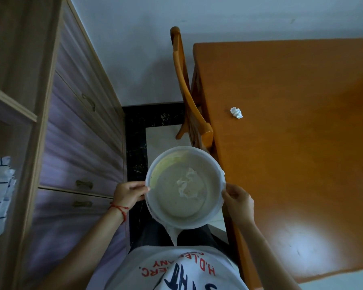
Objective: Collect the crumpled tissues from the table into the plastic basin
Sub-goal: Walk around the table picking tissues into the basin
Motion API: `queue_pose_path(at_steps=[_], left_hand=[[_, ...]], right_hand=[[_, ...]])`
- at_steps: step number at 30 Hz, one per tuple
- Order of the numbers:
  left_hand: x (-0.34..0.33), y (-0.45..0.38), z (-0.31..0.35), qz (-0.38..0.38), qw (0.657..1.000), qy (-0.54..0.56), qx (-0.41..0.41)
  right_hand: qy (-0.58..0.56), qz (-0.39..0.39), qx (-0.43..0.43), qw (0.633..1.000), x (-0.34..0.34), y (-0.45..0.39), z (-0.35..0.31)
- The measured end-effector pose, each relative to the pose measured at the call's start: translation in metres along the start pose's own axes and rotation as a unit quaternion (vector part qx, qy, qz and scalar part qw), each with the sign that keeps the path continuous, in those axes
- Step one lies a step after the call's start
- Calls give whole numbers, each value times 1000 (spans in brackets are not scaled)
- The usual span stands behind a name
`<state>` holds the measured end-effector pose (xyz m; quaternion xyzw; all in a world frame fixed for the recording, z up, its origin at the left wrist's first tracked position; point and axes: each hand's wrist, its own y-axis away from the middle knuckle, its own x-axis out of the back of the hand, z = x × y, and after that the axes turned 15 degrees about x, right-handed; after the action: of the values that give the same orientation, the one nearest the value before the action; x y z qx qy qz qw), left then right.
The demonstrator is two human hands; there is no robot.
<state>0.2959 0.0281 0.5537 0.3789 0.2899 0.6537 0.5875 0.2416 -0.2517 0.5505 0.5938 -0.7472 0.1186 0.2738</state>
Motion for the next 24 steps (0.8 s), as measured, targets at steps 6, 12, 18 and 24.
queue_pose_path(at_steps=[6, 12, 18, 24], left_hand=[[-4, -5, -3, 29, 999, -15, -12], [-5, -7, -1, 40, 999, -15, -24], [-5, -9, -2, 43, 998, -23, -36], [-5, -11, -4, 56, 997, -20, -39]], right_hand=[[5, -18, 19, 1000, 1, -4, 3], [14, -30, 27, 999, 3, -7, 8], [17, -55, 53, 997, 8, -10, 7], [23, -32, 56, 998, 24, -38, -1]])
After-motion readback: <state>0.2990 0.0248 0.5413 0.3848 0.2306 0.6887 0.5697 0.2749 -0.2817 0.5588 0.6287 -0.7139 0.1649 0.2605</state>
